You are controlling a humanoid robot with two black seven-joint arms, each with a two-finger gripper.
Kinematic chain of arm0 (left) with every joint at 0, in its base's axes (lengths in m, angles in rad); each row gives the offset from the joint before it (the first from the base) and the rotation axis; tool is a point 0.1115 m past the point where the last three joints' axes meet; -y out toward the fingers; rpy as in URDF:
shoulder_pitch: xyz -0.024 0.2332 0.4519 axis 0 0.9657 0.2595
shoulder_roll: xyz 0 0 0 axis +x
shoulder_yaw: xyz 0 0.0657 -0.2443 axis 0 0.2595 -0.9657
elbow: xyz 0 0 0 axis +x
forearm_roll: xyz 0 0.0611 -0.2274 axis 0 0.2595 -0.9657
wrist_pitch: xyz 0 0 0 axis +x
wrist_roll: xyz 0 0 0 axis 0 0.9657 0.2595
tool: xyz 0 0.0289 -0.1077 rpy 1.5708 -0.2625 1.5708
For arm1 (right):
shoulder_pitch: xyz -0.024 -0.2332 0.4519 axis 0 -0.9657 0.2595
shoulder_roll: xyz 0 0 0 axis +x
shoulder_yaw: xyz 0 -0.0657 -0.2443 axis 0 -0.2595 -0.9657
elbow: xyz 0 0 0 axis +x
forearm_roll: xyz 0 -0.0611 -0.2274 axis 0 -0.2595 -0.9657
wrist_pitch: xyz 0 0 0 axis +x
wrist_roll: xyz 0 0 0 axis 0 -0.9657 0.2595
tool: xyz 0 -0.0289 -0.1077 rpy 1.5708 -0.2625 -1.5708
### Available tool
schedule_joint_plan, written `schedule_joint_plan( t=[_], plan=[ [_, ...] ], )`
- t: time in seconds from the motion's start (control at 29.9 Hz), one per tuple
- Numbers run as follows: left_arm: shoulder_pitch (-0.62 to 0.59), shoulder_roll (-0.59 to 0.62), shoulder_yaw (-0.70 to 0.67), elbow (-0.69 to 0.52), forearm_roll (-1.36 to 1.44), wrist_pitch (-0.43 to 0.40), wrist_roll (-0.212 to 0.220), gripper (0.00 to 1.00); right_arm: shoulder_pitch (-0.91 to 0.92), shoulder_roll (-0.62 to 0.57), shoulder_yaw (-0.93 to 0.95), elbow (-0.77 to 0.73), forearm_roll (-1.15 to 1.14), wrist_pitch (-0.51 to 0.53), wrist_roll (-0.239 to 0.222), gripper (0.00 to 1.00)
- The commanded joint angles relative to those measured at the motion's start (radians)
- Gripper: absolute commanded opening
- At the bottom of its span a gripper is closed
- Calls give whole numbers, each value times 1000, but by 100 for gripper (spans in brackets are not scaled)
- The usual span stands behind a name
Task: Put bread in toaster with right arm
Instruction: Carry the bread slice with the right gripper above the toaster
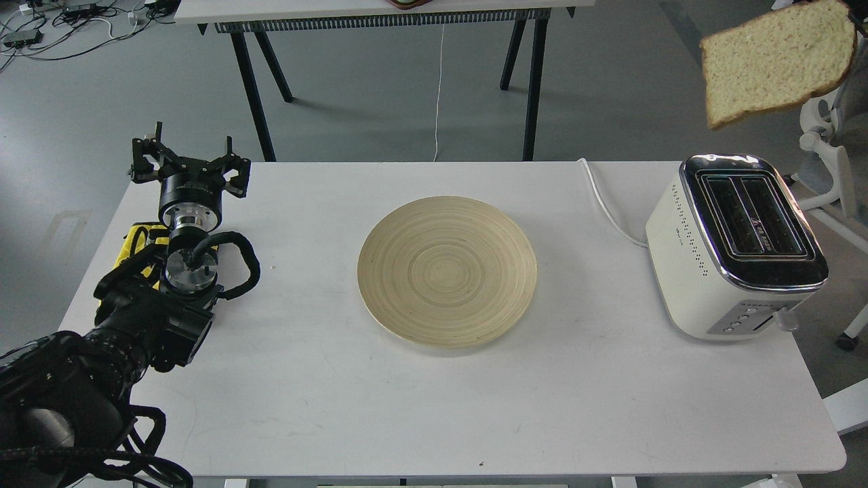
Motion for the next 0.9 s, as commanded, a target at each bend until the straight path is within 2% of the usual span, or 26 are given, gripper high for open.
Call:
schedule_joint_plan(
  t=[0.0, 0.4, 0.87],
  plan=[
    [0, 0, 0, 0, 0, 0, 0, 100, -1, -79, 0, 14, -9, 11, 0, 0],
    [0, 0, 0, 0, 0, 0, 0, 100, -19, -257, -33, 34, -95, 48, 0, 0],
    [0, 0, 0, 0, 0, 0, 0, 100, -21, -205, -156, 25, -141, 45, -21, 0]
  ],
)
